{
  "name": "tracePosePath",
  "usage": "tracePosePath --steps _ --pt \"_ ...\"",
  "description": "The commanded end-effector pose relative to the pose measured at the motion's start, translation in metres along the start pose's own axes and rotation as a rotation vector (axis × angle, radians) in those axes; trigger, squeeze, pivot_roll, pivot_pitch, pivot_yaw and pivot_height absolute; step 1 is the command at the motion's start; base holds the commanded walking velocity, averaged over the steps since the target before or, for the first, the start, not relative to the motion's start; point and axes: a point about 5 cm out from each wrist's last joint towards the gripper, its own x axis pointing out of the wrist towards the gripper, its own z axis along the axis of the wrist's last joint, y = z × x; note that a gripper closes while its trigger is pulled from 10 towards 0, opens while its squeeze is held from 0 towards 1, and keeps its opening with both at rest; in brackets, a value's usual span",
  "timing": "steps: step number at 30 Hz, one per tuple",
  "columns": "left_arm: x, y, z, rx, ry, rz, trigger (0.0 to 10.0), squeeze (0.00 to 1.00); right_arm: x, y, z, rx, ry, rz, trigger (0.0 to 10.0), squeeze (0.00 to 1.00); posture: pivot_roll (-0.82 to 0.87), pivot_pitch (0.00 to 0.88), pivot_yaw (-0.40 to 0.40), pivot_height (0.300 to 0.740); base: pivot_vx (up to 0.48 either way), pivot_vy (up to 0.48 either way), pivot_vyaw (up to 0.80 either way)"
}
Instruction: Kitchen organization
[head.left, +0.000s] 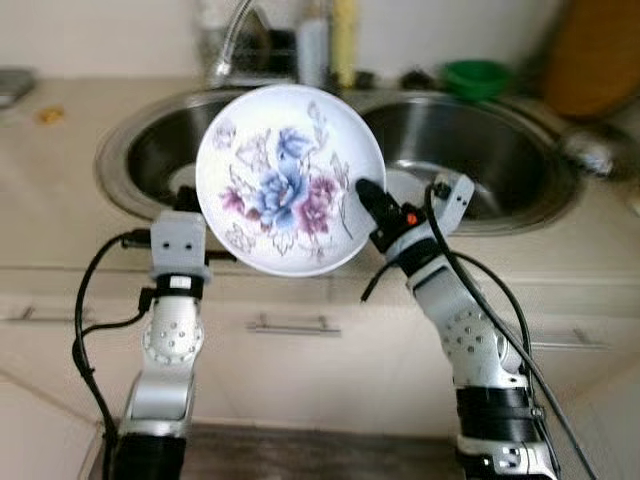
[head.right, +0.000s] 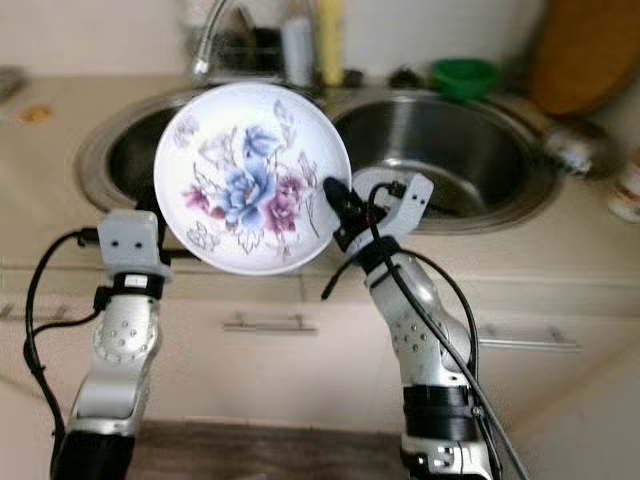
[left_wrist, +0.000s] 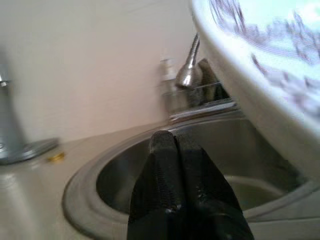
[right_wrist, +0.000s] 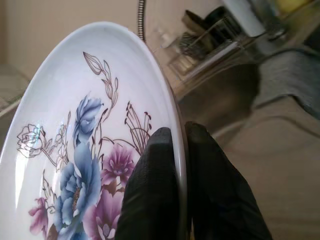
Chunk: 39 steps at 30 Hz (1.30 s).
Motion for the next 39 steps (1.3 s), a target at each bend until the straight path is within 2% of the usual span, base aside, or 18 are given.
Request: tracePosePath --steps 1,7,12,13,15,24,25,28,29,30,31,32,33,36,37,39 --pt "0.001 -0.008 0.005 -0.011 -0.022 -0.013 10.0 0.00 -0.003 -0.001 0.008 0.018 -0.045 0.001 10.0 0.00 0.02 0.007 0.007 0.740 0.000 0.000 0.00" --pt "0.002 -0.011 0.006 -0.017 -0.026 -0.028 10.0 0.00 -0.003 -0.008 0.012 -0.023 -0.061 -0.051 10.0 0.00 0.02 0.008 0.009 0.740 0.000 0.000 0.00" --pt "0.001 -0.013 0.005 -0.017 -0.021 -0.041 10.0 0.00 -0.004 -0.034 0.033 -0.071 -0.155 -0.233 10.0 0.00 0.02 0.014 0.010 0.740 0.000 0.000 0.00" --pt "0.001 -0.013 0.005 -0.017 -0.019 -0.042 10.0 0.00 -0.005 -0.046 0.044 -0.074 -0.193 -0.312 10.0 0.00 0.02 0.015 0.011 0.740 0.000 0.000 0.00" --pt "0.001 -0.013 0.005 -0.017 -0.019 -0.042 10.0 0.00 -0.005 -0.052 0.051 -0.076 -0.207 -0.340 10.0 0.00 0.02 0.015 0.014 0.740 0.000 0.000 0.00" --pt "0.001 -0.017 0.005 -0.028 -0.018 -0.060 10.0 0.00 0.006 -0.053 0.074 -0.108 -0.246 -0.313 10.0 0.00 0.01 0.013 0.016 0.740 0.000 0.000 0.00" --pt "0.001 -0.018 0.005 -0.030 -0.018 -0.062 10.0 0.00 0.012 -0.057 0.082 -0.122 -0.274 -0.357 10.0 0.00 0.02 0.011 0.013 0.740 0.000 0.000 0.00" --pt "0.001 -0.018 0.005 -0.031 -0.018 -0.062 10.0 0.00 0.013 -0.062 0.087 -0.141 -0.291 -0.405 10.0 0.00 0.02 0.011 0.013 0.740 0.000 0.000 0.00" --pt "0.002 -0.018 0.005 -0.031 -0.017 -0.061 10.0 0.00 0.016 -0.068 0.099 -0.289 -0.328 -0.509 10.0 0.00 0.02 0.011 0.012 0.740 0.000 0.000 0.00" --pt "0.002 -0.018 0.005 -0.031 -0.017 -0.061 10.0 0.00 0.016 -0.068 0.099 -0.289 -0.328 -0.509 10.0 0.00 0.02 0.011 0.012 0.740 0.000 0.000 0.00" --pt "0.001 -0.018 0.005 -0.031 -0.016 -0.060 10.0 0.00 0.019 -0.065 0.112 -0.482 -0.367 -0.550 10.0 0.00 0.03 0.011 0.011 0.740 0.000 0.000 0.00" --pt "0.001 -0.018 0.005 -0.031 -0.015 -0.060 10.0 0.00 0.019 -0.063 0.116 -0.558 -0.384 -0.557 10.0 0.00 0.03 0.011 0.011 0.740 0.000 0.000 0.00" --pt "0.001 -0.018 0.005 -0.031 -0.015 -0.060 10.0 0.00 0.021 -0.061 0.121 -0.617 -0.396 -0.563 10.0 0.00 0.03 0.010 0.010 0.740 0.000 0.000 0.00" --pt "0.000 -0.017 0.004 -0.030 -0.012 -0.058 10.0 0.00 0.026 -0.060 0.129 -0.719 -0.399 -0.586 10.0 0.00 0.03 0.009 0.010 0.740 0.000 0.000 0.00" --pt "0.000 -0.017 0.004 -0.030 -0.012 -0.058 10.0 0.00 0.026 -0.060 0.129 -0.719 -0.399 -0.586 10.0 0.00 0.03 0.009 0.010 0.740 0.000 0.000 0.00" --pt "0.001 -0.018 0.004 -0.031 -0.011 -0.059 10.0 0.00 0.029 -0.060 0.136 -0.853 -0.407 -0.612 10.0 0.00 0.03 0.010 0.005 0.740 0.000 0.000 0.00"
